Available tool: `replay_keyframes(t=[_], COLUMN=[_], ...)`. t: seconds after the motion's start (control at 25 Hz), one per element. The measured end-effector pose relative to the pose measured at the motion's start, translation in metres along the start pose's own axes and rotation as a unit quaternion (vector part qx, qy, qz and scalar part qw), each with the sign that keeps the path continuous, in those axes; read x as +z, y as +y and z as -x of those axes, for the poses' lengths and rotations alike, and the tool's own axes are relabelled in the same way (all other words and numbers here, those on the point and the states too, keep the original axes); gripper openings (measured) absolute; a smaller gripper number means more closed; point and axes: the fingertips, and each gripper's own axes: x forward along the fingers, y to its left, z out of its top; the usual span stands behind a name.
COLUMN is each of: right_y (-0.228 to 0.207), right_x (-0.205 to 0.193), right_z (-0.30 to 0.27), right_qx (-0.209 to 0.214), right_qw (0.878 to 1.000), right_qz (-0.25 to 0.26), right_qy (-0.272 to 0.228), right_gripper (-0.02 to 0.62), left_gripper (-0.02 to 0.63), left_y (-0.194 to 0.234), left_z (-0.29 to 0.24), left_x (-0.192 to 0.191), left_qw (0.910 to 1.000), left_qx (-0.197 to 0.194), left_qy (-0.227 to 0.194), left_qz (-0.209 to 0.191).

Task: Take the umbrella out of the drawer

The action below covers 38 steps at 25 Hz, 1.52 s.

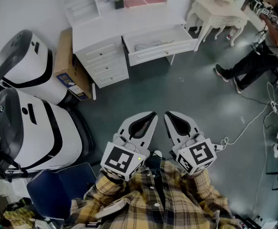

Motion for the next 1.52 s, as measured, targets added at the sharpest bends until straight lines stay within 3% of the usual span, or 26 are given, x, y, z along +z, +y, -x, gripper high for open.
replay_keyframes(t=[0.28,0.96,1.24,1.52], right_y=[-0.012,-0.030,-0.042,-0.072], right_x=[0.002,-0.017,-0.024,-0.024], right_z=[0.006,0.050,0.039,0.002], right_qx=[0.001,0.040,0.038,0.037], right_qw=[1.000,0.999,0.999,0.999], right_qz=[-0.005,-0.018,-0.026,-0.040], right_qy=[-0.005,-0.009,-0.007,0.009], right_gripper=[0.017,0.017,0.017,0.017], left_gripper=[0.026,0.026,0.026,0.026], left_y=[-0.010,-0.050,-0.038,0.000], left_z=[-0.011,-0.016,-0.024,-0.059], left_x=[0.002,-0.008,-0.011,-0.005], left_qw=[1.0000,0.9986,0.9982,0.9983], left_qx=[0.001,0.052,0.058,0.058], left_qy=[-0.002,0.001,0.003,0.007], left_qz=[-0.003,-0.011,-0.010,-0.006])
